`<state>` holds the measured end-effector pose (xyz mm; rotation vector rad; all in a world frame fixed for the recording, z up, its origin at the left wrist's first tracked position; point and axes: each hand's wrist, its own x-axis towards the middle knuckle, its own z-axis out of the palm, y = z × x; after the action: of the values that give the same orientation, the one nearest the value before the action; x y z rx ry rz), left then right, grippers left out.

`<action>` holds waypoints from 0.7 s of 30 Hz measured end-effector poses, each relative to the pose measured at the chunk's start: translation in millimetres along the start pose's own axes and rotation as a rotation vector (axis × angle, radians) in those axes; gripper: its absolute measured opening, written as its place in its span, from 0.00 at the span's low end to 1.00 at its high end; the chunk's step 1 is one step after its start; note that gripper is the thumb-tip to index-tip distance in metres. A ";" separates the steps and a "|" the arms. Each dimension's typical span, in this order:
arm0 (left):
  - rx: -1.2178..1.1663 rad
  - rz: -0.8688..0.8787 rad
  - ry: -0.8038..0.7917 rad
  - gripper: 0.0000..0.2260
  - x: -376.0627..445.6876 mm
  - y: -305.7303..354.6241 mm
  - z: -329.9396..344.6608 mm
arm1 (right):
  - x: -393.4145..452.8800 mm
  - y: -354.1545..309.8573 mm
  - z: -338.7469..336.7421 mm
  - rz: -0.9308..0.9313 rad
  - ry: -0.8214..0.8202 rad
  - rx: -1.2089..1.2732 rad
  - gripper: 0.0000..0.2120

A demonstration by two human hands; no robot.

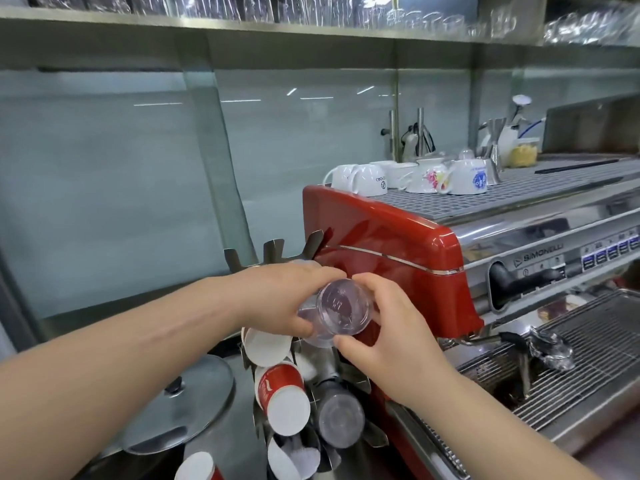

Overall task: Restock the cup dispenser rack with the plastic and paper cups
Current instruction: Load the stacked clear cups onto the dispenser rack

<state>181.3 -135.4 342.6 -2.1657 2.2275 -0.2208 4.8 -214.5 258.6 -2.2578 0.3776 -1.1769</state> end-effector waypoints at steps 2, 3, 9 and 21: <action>0.024 0.010 -0.026 0.33 5.0 -7.1 4.2 | 1.5 5.5 6.2 -0.010 0.001 -0.009 0.32; 0.024 0.016 -0.043 0.32 7.5 -10.6 5.2 | 2.6 7.8 8.6 -0.009 -0.004 -0.011 0.31; 0.038 0.038 -0.097 0.31 28.0 -29.6 11.2 | 11.7 25.0 22.2 0.026 -0.029 -0.025 0.30; 0.061 0.041 -0.158 0.30 48.1 -57.3 33.0 | 27.4 52.4 50.3 0.068 -0.058 -0.017 0.31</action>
<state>240.5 -187.3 320.6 -2.0287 2.1478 -0.1101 62.2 -252.4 222.5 -2.2701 0.4394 -1.0758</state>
